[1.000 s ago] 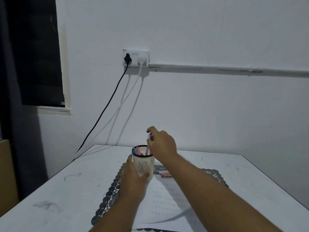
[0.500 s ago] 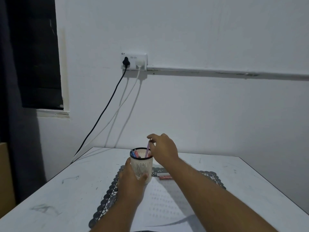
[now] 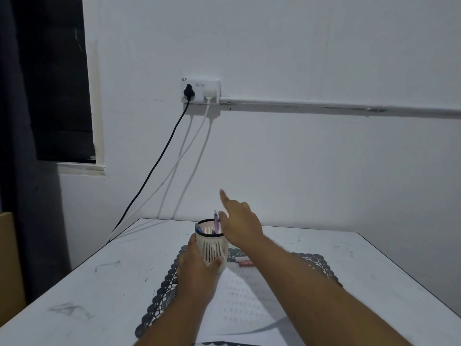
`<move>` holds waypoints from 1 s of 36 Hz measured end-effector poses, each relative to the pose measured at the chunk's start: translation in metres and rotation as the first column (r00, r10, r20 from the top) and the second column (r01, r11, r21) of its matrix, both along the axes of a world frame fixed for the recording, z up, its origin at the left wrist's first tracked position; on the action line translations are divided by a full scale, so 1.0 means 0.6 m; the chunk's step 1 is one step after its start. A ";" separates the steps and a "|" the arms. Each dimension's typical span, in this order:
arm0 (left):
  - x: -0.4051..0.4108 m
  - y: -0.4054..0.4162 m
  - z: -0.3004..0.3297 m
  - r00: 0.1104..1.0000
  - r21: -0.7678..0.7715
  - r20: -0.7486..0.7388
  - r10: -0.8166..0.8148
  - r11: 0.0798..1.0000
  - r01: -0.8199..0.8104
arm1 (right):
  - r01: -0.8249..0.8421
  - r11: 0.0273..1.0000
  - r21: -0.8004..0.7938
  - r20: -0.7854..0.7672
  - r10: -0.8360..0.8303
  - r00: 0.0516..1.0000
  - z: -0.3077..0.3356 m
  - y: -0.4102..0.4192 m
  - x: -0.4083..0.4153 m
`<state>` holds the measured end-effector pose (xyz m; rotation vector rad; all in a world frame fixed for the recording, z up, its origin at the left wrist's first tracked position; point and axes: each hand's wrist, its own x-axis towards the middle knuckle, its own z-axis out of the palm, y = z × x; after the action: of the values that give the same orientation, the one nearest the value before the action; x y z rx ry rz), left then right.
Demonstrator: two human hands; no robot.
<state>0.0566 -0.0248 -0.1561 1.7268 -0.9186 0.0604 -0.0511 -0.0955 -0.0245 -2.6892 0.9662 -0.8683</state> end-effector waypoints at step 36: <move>-0.115 0.027 0.020 0.566 0.652 0.478 -0.672 0.703 0.285 | 0.061 0.989 0.138 -0.035 -0.056 0.998 -0.168 0.040 -0.257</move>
<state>-0.0122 -0.0085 -0.1441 1.8601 -2.1617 0.0947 -0.2051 -0.0713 -0.1251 -2.5760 1.0751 -0.7425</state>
